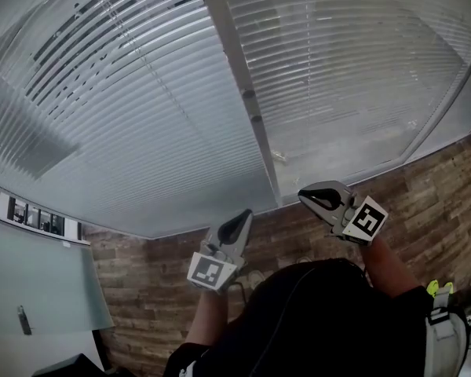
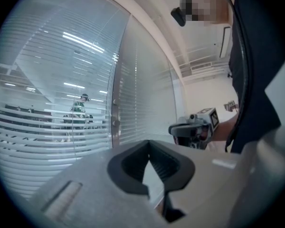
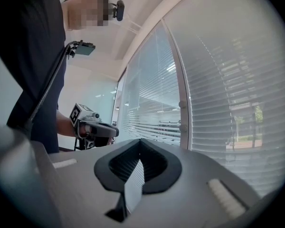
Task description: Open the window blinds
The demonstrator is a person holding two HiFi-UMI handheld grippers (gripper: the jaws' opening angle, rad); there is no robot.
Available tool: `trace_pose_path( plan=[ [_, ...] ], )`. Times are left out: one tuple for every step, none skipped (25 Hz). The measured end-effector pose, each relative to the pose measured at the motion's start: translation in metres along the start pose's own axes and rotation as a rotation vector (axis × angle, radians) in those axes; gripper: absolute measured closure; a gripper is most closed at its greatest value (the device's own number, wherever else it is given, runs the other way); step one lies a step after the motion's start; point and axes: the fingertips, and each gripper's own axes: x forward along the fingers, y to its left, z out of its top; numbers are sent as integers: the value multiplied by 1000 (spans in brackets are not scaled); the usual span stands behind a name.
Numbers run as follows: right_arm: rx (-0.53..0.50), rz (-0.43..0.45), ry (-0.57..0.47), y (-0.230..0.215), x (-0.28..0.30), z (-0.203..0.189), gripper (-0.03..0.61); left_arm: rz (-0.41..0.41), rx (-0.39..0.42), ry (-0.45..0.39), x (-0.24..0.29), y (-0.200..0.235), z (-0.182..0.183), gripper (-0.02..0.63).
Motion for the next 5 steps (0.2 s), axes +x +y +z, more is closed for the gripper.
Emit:
trace_pose_path(
  plan=[
    [-7,-3,-1,-2,0,1,574,-2,4,3,1,0,0,609],
    [-17,-8,-3,-4,-1,2,574,-4,8,6,3,-1,-1,609],
    [-25,-15,-5,-7,-1,3,572,-7,14,10,4,-1,-1,609],
    [-32,-22,-7,-9,-2,3,572,-10,20,12,5,-2,-1,609],
    [-37,-30,-9,-12,-2,4,572,-13,27,15,7,-2,-1,609]
  ],
)
